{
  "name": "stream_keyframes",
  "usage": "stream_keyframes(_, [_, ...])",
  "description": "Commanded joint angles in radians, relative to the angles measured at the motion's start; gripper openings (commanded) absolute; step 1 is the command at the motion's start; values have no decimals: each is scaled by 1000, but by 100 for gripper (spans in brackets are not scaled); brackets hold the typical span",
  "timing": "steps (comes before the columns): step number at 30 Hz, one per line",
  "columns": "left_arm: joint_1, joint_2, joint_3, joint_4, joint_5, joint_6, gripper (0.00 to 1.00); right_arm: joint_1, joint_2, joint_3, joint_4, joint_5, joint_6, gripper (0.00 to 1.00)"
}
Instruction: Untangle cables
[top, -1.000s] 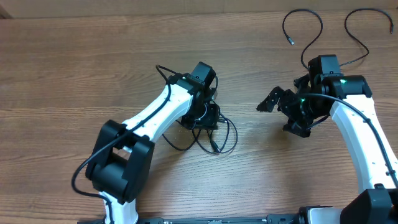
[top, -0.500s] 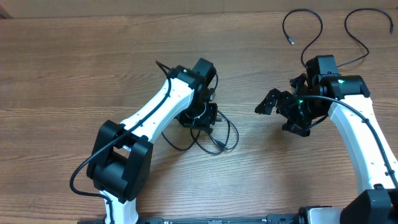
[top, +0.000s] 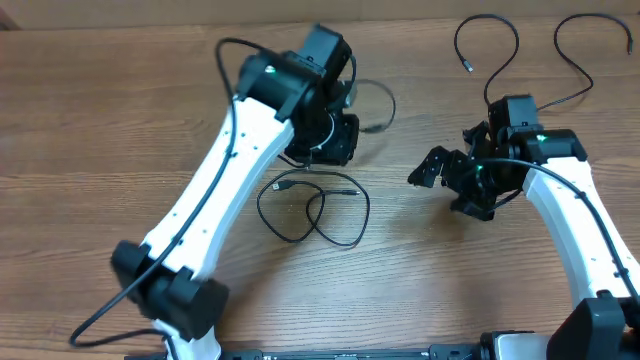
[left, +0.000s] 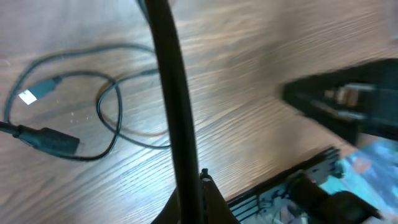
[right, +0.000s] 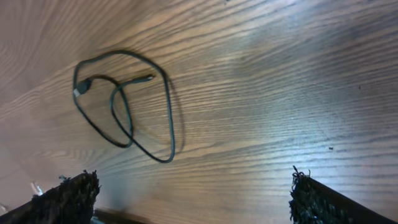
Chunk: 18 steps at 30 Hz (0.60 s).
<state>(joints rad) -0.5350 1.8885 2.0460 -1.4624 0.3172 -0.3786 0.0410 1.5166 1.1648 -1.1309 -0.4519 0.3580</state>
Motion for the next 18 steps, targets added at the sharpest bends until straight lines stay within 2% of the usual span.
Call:
stream_keyframes(1, [6,-116,67,-5,-6,-3,4,5,4,-60,40,5,-11,100])
stream_keyframes(7, [6,-243,66,0,-8,-3,4,5,5,-132,90,-41,-11,100])
stream_keyframes(10, [6,-290,66,-18,-20,-3,4,5,4,-134,109,-152,-12,100])
stream_keyframes(13, [6,-294,66,-93,-83,-81,4,5,4,-134,171,-301,-12,100])
stream_keyframes(18, [6,-294,66,-151,-86,-241,4,5,4,-134,249,-527,-12,100])
